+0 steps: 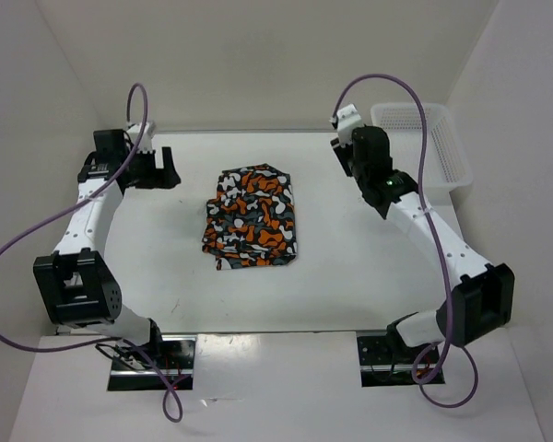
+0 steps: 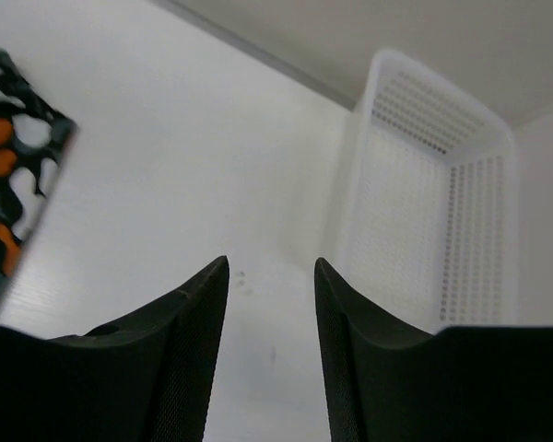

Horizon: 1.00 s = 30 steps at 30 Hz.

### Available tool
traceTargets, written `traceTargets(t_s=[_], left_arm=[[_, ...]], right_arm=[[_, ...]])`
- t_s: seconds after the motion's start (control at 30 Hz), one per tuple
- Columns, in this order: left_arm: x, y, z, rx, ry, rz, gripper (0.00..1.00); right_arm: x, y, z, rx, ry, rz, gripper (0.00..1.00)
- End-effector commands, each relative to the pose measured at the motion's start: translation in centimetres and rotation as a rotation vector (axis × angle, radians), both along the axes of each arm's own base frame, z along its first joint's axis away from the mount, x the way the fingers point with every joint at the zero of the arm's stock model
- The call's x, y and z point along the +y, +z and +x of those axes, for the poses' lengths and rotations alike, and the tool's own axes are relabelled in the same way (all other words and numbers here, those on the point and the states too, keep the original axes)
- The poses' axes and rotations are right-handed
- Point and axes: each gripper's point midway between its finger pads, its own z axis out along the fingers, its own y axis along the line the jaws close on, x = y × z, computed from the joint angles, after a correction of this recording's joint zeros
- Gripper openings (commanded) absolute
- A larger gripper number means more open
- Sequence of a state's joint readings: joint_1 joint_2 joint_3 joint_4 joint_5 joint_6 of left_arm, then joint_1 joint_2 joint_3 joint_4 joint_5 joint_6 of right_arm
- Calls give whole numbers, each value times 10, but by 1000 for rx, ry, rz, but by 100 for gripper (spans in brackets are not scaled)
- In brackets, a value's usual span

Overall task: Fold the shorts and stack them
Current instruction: Fold the shorts

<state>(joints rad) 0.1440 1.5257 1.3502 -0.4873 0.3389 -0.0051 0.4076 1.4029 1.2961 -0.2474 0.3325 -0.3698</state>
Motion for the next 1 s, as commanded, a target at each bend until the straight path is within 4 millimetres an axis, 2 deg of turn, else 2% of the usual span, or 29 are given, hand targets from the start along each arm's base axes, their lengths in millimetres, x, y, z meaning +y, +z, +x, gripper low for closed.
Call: traceTargets(t_s=[0.0, 0.1, 0.17, 0.2, 0.27, 0.33, 0.37, 0.43, 0.57, 0.7, 0.93, 0.97], left_arm=[[-7, 12, -11, -73, -23, 1, 100], [10, 8, -17, -79, 39, 35, 100], [22, -2, -21, -71, 86, 65, 100], [27, 3, -24, -90, 107, 77, 100], [35, -8, -27, -82, 143, 105, 100], [49, -12, -30, -78, 206, 156, 100], [58, -6, -30, -95, 249, 189, 100], [64, -14, -35, -82, 281, 214, 100], [69, -11, -39, -95, 308, 235, 100], [69, -8, -40, -104, 309, 235, 100], [67, -12, -41, -96, 298, 227, 100], [65, -12, -41, -98, 290, 221, 100]], right_arm=[[-35, -16, -19, 34, -20, -96, 48], [-50, -20, -31, 35, -41, -104, 49], [-52, -21, -36, 28, -42, -101, 49], [-51, -26, -39, 39, -30, -101, 49], [-53, -22, -43, 26, -31, -96, 50], [-54, -31, -47, 41, -30, -101, 50], [-55, -32, -50, 42, -30, -102, 51], [-56, -33, -53, 42, -30, -102, 51], [-56, -41, -53, 52, -29, -105, 51], [-56, -40, -54, 43, -30, -102, 53], [-56, -53, -57, 70, -20, -108, 53], [-56, -48, -57, 53, -21, -102, 53]])
